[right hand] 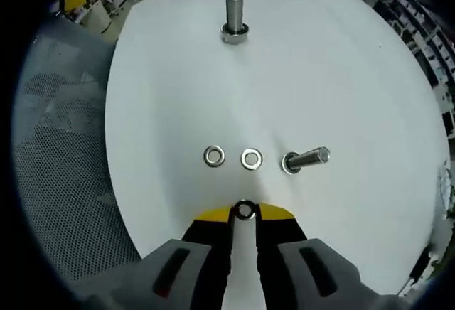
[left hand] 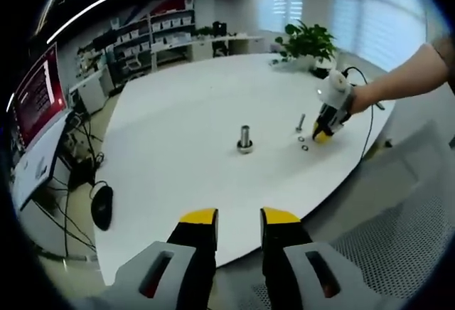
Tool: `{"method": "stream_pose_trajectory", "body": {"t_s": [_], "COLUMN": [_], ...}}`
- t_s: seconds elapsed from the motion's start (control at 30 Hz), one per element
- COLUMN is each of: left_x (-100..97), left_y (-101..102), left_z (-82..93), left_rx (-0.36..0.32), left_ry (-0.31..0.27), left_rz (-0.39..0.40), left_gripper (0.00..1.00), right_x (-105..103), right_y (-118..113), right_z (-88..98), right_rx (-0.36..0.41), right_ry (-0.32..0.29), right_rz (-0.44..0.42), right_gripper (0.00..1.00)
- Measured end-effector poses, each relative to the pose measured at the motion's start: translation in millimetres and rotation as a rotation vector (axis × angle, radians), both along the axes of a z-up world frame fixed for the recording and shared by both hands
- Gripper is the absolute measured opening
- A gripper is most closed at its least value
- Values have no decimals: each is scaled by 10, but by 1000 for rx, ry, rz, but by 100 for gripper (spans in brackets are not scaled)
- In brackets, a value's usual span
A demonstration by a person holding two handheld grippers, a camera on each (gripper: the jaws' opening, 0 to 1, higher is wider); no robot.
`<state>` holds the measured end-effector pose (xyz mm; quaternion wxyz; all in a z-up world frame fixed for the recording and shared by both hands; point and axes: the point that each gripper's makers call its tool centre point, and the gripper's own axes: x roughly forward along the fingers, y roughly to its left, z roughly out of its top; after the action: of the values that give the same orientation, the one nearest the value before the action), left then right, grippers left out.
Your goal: Place the washer onto the threaded stud by aligning its center hole with the stud, sliding it down to the base, and recovering from edge contact or off-axis alignment until the washer reaches the visible bottom stop.
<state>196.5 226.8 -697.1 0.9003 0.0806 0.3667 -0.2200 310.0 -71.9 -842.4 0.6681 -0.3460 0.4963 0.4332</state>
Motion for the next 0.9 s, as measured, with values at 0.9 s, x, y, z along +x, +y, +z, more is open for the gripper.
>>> {"method": "stream_pose_trajectory", "body": {"t_s": [0.9], "left_x": [23], "left_y": [-25], "left_z": [50], "left_rx": [-28], "left_ry": [-21], "left_rz": [2], "left_gripper": [25], "right_x": [61], "right_y": [-117], "right_z": [64], "right_rx": [27], "right_ry": [16], "right_rz": [-57], "right_gripper": [13]}}
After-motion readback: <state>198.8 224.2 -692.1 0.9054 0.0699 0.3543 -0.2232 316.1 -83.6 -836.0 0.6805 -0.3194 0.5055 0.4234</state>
